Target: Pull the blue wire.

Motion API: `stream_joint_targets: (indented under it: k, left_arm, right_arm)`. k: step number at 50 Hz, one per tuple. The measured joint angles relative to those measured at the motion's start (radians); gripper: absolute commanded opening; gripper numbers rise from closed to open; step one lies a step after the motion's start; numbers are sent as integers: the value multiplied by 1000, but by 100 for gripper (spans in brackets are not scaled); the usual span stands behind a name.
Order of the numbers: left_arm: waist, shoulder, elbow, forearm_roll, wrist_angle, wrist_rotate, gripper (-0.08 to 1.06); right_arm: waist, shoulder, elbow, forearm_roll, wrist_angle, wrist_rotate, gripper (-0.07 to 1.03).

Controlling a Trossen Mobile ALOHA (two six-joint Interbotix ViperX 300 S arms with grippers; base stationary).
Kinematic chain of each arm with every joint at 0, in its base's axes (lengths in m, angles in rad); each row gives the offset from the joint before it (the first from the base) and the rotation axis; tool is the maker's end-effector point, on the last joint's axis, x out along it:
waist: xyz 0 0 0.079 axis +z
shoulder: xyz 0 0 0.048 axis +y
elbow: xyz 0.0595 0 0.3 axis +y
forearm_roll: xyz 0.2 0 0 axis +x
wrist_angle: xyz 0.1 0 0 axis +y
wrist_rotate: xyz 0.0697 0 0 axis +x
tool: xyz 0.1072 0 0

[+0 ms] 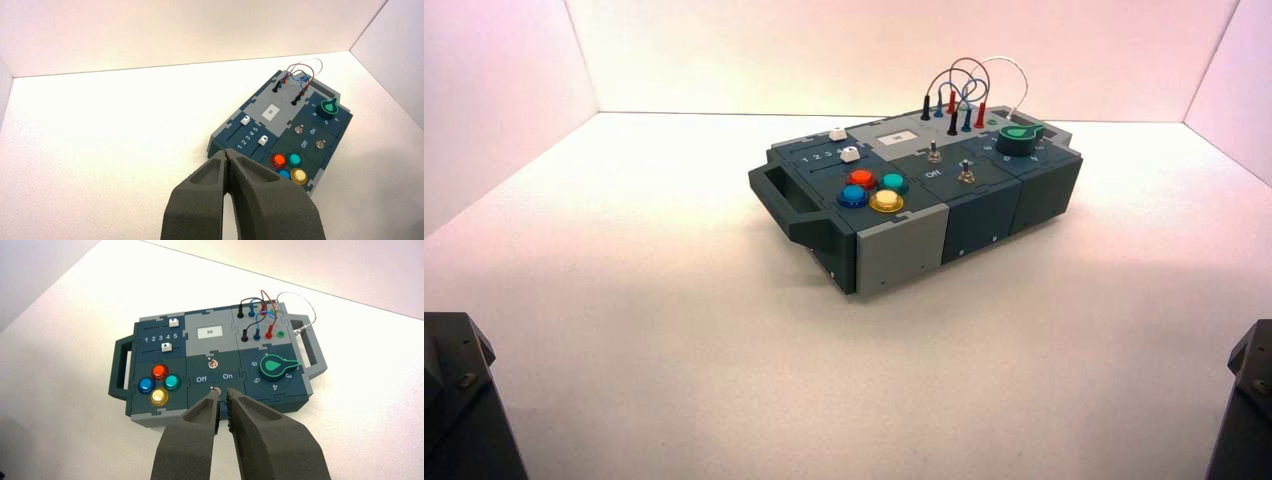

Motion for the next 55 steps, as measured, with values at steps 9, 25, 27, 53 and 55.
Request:
stream_joint_targets:
  k: [9,25,27,53,55]
  left_arm:
    - [2,0,3,0,0,0,-3]
    - [2,2,3,0,2,0,-3]
    - [2,3,3,0,3,0,-3]
    - [2,35,3,-8,9,-2,-3]
    - [2,35,3,-8,9,-2,-3]
  right_arm:
    - [0,0,9,0,2,0,9]
    - [0,12,14,0,20,0,12]
    - [0,20,14,0,20,0,12]
    - [-2,448,-150,0,-15,2,26]
    - [-6,482,-170,0,-20,3,30]
